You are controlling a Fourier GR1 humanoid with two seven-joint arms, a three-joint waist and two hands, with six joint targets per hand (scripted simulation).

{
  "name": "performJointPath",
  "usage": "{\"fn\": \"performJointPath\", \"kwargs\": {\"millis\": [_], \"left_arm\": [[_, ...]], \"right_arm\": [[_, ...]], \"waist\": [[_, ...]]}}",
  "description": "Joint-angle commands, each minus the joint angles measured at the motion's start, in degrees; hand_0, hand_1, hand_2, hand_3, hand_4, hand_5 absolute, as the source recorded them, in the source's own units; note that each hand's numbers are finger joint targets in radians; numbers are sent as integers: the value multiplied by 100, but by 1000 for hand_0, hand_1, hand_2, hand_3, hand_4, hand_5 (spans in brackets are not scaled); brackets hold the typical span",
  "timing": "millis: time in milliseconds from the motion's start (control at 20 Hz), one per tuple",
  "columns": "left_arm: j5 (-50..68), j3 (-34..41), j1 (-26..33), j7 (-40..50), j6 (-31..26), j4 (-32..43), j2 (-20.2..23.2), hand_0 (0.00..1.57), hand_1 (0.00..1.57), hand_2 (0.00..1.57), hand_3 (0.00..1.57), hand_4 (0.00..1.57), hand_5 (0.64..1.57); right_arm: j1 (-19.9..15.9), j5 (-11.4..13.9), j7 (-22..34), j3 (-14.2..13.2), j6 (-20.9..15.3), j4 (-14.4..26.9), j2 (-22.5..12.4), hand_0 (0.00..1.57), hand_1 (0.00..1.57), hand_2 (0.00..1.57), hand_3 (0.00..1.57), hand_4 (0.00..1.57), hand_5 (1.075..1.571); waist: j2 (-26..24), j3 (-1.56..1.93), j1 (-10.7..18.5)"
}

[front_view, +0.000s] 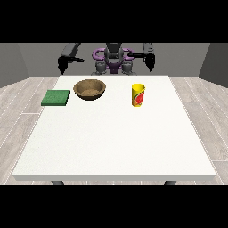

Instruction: Pick the cup and pour the ball into the bowl, then pick the bowl and place it on the pad

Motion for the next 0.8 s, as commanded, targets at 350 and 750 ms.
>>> {"fn": "performJointPath", "kwargs": {"millis": [350, 750], "left_arm": [[190, 920, -1386, -1160, 1, 1584, 375, 0, 0, 0, 0, 0, 1466], [324, 1333, -2005, -1953, -224, 2978, 714, 0, 0, 0, 0, 0, 1413]], "right_arm": [[-855, 52, -1303, -237, 467, 1070, -168, 0, 0, 0, 0, 0, 1548], [-1210, 137, -1528, -194, 494, 1586, -92, 0, 0, 0, 0, 0, 1548]], "waist": [[1224, -4, -281], [1396, -5, -378]]}}
